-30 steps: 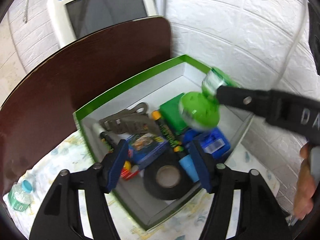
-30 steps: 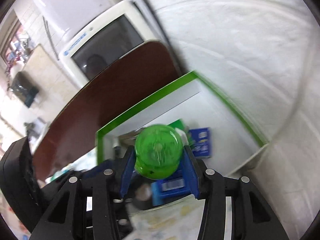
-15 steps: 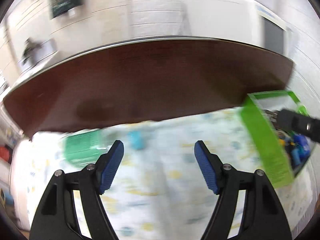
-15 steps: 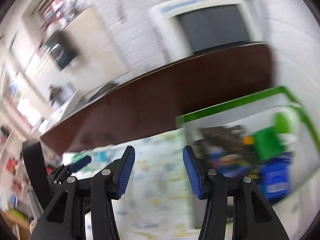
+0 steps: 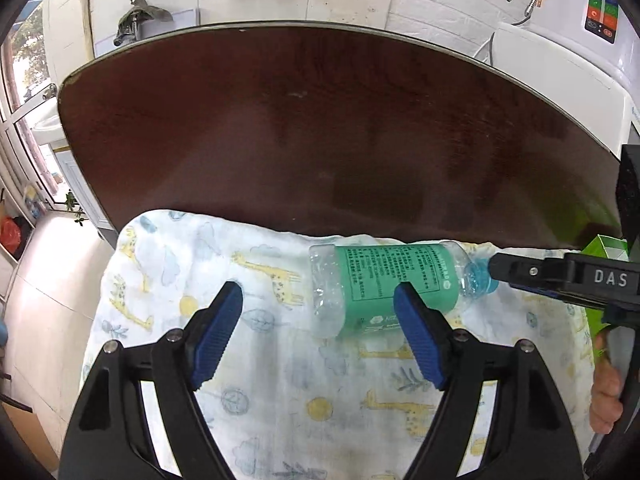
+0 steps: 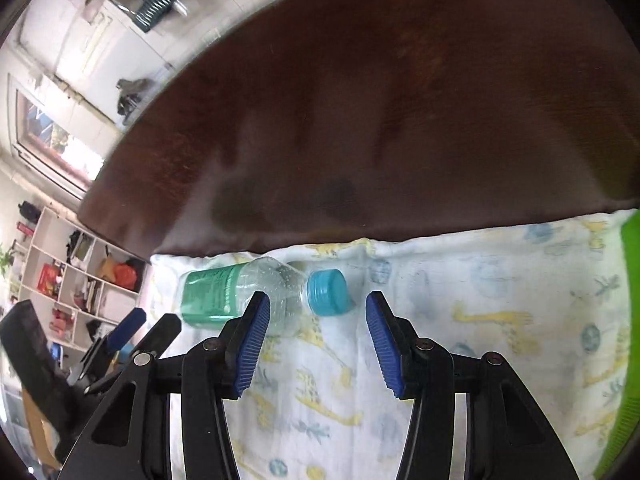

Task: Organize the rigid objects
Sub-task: 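Move the left gripper toward the green-labelled soda water bottle, then grasp the soda water bottle around its label with the left gripper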

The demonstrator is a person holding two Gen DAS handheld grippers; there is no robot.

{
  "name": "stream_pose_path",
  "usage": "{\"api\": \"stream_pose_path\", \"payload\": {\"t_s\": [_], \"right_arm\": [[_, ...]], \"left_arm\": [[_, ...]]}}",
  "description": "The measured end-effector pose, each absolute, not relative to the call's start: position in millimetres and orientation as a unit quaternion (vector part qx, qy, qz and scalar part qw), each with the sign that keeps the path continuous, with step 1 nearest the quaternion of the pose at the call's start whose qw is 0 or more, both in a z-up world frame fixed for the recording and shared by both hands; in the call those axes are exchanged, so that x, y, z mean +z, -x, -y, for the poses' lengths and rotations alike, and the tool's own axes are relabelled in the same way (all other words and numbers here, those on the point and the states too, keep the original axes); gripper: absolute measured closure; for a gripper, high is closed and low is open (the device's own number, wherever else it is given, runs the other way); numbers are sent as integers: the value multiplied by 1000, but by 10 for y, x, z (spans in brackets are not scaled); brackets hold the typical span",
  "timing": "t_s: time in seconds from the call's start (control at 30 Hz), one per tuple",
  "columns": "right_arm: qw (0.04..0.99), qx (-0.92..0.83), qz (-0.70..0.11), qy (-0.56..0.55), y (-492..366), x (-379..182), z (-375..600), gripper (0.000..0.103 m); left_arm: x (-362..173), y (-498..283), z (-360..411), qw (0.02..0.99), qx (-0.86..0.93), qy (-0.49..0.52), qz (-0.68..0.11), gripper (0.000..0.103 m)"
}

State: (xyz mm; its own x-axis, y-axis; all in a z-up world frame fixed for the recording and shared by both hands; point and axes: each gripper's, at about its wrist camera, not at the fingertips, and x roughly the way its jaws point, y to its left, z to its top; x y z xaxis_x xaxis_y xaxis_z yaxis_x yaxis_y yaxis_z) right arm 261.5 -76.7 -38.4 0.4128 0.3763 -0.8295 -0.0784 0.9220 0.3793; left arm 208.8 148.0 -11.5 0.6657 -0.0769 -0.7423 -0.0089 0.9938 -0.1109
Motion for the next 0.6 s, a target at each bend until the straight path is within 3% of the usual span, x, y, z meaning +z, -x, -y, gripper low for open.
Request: {"api": "stream_pose_path", "payload": {"t_s": [0.23,0.6], "right_arm": [[810,164,-529,-194,-2714,-561,738,51],[831,163,-505,-167,-2418,-140,876,51]], "left_arm": [[-181,-2241,-1167,916,-57,14,-396,21],[244,-1999,-728,933,-60,-28,-355,22]]}}
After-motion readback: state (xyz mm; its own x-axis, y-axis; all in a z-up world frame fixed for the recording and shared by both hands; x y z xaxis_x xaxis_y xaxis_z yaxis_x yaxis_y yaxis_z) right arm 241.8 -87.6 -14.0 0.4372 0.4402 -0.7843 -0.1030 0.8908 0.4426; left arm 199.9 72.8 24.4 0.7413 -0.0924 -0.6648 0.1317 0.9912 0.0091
